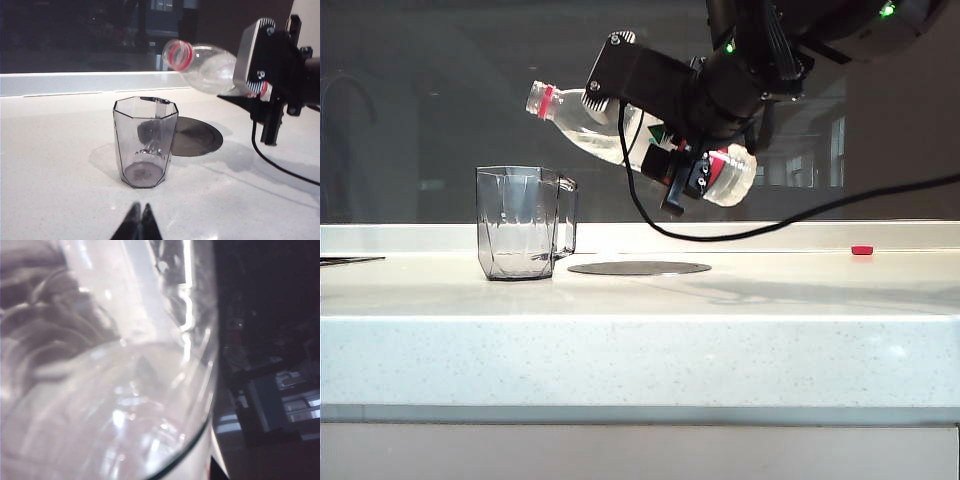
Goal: Pick up the mineral water bottle on the table and pour water into the mug until it's half full.
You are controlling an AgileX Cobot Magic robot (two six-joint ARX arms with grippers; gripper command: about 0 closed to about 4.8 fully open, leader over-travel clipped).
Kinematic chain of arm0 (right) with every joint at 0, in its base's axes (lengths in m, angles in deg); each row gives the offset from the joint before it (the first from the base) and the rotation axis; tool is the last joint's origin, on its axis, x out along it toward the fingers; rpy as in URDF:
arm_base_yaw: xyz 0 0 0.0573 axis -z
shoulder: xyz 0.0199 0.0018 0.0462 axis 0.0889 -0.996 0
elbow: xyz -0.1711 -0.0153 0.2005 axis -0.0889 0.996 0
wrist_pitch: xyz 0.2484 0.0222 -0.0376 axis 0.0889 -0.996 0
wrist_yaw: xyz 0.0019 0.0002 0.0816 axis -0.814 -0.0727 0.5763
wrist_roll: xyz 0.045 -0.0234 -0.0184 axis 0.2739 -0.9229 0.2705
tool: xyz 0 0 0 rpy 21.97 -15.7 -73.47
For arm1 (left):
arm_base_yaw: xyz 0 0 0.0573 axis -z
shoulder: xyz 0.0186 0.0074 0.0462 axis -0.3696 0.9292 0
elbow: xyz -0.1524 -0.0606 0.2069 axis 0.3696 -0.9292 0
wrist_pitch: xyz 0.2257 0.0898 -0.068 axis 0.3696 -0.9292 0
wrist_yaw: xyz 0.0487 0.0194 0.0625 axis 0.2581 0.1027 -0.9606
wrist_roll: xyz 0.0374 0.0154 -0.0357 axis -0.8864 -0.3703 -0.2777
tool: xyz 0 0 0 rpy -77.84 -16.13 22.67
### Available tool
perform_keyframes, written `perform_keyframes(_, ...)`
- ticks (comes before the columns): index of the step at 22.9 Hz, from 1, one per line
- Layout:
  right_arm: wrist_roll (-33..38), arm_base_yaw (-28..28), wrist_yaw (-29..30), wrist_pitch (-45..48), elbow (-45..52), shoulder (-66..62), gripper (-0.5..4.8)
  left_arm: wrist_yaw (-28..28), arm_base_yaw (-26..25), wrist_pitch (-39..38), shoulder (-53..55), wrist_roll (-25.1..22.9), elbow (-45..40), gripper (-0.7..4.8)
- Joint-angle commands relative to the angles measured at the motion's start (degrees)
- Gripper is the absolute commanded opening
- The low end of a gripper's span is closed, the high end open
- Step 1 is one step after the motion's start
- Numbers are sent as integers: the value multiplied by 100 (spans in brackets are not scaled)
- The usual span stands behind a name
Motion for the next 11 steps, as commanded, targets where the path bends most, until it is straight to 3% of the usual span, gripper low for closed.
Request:
perform_keyframes(1,-299,4,-37,358,-153,83,273,22,-7,11,4,-22,15,-4)
perform_keyframes(11,-1071,46,-22,365,-166,81,272,22,-7,24,4,-22,15,-4)
